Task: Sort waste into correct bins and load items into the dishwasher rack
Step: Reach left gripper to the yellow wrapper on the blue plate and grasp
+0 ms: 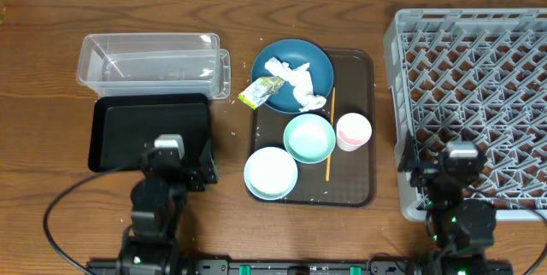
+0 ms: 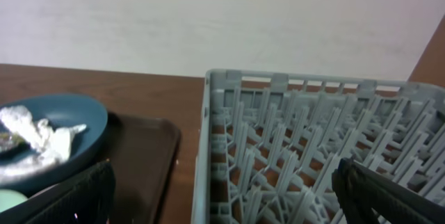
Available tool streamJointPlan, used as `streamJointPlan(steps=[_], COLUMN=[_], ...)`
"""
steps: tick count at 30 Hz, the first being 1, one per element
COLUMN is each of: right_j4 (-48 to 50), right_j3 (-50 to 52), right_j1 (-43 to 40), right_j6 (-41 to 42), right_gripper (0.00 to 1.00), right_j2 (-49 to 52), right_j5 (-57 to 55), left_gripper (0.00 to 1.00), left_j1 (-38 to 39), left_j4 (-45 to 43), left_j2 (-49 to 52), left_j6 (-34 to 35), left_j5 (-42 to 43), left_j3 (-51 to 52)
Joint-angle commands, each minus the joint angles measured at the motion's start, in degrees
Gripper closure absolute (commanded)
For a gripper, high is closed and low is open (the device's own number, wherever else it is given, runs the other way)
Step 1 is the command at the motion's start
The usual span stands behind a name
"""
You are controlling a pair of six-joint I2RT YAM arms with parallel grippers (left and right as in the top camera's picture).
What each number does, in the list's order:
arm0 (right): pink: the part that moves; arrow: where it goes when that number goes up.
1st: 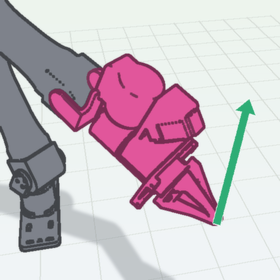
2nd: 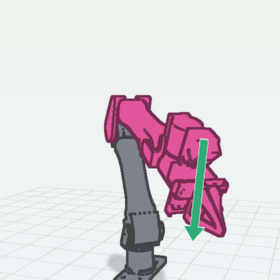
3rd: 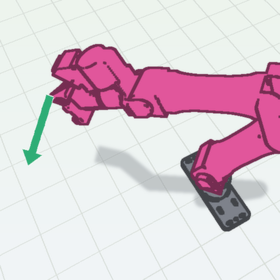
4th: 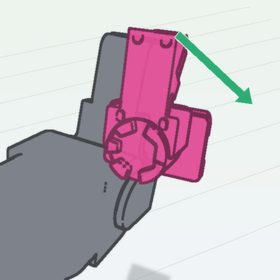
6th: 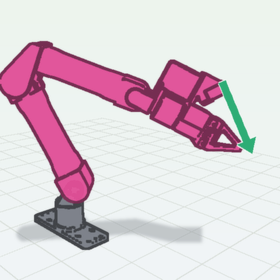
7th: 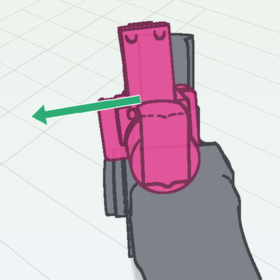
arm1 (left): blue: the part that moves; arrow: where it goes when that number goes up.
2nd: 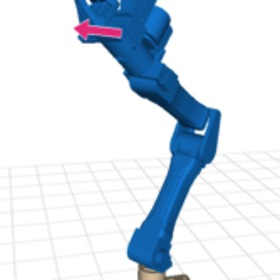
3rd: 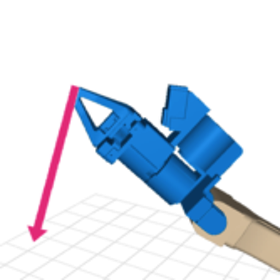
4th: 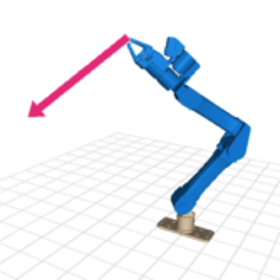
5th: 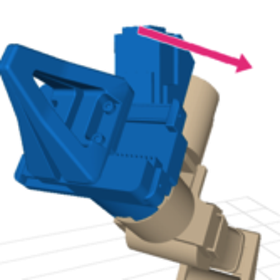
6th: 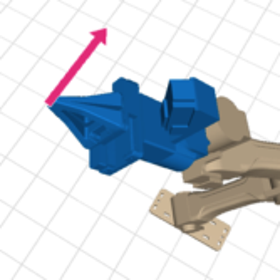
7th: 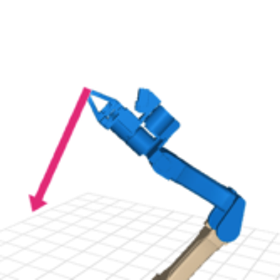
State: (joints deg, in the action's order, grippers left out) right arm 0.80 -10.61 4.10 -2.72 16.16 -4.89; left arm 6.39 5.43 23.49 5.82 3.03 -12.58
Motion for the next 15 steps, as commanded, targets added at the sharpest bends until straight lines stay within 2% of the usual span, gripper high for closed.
streamJointPlan(steps=[1, 7, 11, 15], right_j4=[-0.13, -6.64, -20.20, -29.42], right_j3=[-6.54, -20.68, -34.69, -45.83], right_j1=[1.11, 1.11, 1.11, 1.11], right_j6=[0.94, 0.92, 0.09, -3.58], right_gripper=[0.01, 0.01, 0.01, 0.01], right_j2=[7.37, 24.35, 35.78, 43.17], right_j5=[-1.07, 2.54, 5.11, 2.82], left_gripper=[0.01, 0.01, 0.01, 0.01], left_j1=[-0.20, -0.20, -0.20, -0.20], left_j4=[2.49, 16.39, 32.59, 41.99], left_j2=[7.08, 20.37, 28.79, 32.87], left_j6=[0.50, 0.48, 0.46, 0.04], left_j5=[0.39, 0.42, 0.57, 0.37], left_j3=[-7.65, -22.21, -34.75, -42.10])
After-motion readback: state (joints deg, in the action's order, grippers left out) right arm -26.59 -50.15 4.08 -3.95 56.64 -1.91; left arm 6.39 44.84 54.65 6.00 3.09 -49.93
